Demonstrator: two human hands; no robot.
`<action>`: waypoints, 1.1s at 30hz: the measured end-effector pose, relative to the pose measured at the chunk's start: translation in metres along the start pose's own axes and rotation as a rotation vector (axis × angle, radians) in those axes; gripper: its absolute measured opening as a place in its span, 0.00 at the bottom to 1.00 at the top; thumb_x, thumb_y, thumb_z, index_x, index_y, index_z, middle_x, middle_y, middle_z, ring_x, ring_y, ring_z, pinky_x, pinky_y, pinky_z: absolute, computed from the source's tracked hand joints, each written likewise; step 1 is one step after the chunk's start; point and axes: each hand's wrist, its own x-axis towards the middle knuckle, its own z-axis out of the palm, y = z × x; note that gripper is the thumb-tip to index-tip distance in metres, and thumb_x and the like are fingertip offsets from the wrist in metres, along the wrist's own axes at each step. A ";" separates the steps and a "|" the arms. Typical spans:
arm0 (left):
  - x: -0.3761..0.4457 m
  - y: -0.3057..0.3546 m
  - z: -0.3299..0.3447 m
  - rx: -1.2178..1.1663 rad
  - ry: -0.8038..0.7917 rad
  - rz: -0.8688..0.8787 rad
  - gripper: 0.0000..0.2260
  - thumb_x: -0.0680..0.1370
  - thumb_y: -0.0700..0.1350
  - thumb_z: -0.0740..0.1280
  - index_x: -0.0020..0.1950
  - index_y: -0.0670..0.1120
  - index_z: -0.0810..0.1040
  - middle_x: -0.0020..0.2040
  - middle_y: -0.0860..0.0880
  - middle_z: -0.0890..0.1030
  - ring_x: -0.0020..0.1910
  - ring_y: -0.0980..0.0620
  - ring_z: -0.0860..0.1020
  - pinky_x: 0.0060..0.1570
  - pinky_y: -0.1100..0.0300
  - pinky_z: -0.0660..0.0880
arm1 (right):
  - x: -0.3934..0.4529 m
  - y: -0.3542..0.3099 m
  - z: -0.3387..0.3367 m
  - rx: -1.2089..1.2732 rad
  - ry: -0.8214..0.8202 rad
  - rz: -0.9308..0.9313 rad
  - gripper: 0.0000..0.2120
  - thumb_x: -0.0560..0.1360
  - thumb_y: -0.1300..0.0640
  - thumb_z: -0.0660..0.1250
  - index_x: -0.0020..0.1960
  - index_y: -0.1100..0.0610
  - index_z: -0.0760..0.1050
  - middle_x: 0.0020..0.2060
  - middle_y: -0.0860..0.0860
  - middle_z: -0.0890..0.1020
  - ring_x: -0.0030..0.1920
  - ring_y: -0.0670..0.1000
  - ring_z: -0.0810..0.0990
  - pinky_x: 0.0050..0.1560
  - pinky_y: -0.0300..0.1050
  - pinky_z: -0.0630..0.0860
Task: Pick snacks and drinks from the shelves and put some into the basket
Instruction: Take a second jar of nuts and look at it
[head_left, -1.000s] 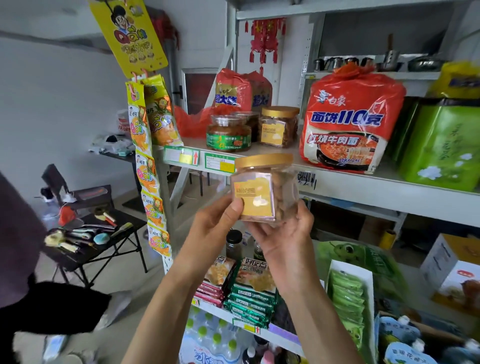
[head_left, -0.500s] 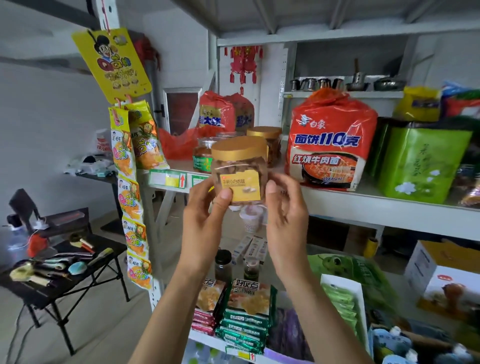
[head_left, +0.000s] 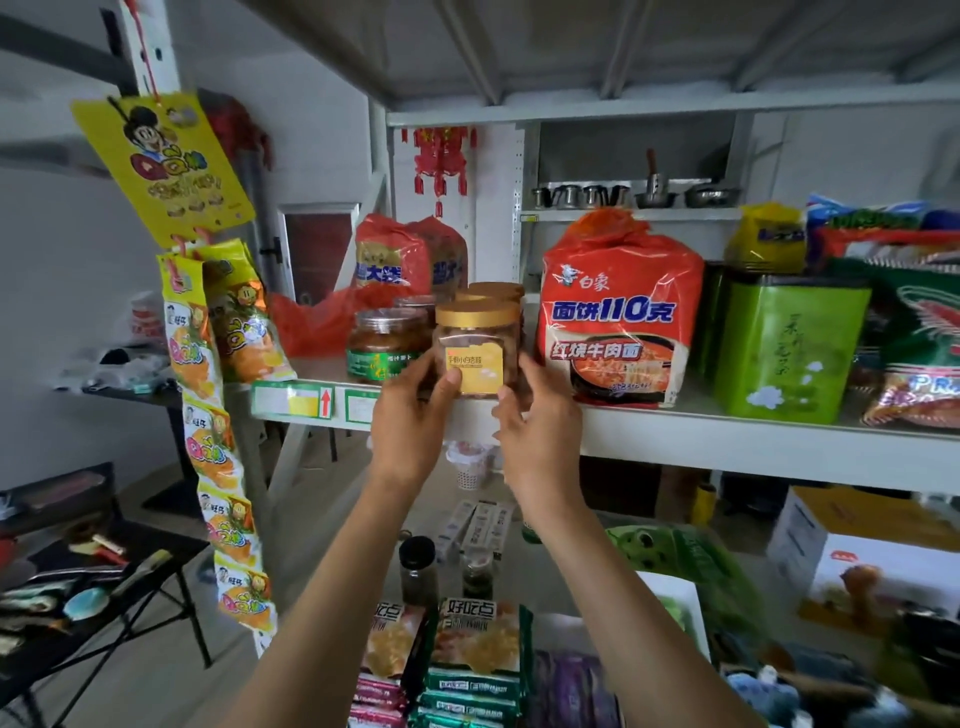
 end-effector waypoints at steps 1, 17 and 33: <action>0.001 -0.002 0.001 0.021 0.006 0.007 0.15 0.78 0.58 0.61 0.53 0.50 0.80 0.40 0.53 0.82 0.38 0.56 0.77 0.40 0.52 0.75 | 0.001 0.002 0.002 -0.006 -0.008 0.001 0.19 0.78 0.62 0.65 0.68 0.56 0.73 0.56 0.53 0.79 0.53 0.52 0.81 0.51 0.51 0.81; 0.009 -0.022 0.013 0.259 0.156 -0.012 0.13 0.77 0.44 0.69 0.62 0.47 0.79 0.54 0.49 0.81 0.49 0.51 0.81 0.46 0.52 0.79 | -0.014 0.005 0.000 -0.034 -0.001 -0.077 0.17 0.77 0.67 0.64 0.65 0.60 0.76 0.60 0.55 0.80 0.56 0.53 0.80 0.57 0.53 0.78; -0.019 0.038 0.037 0.098 0.276 0.209 0.13 0.79 0.38 0.66 0.63 0.47 0.76 0.59 0.48 0.75 0.55 0.52 0.77 0.51 0.61 0.74 | -0.010 0.010 -0.073 0.130 0.273 -0.174 0.11 0.78 0.66 0.64 0.59 0.62 0.79 0.56 0.54 0.79 0.57 0.51 0.79 0.54 0.41 0.79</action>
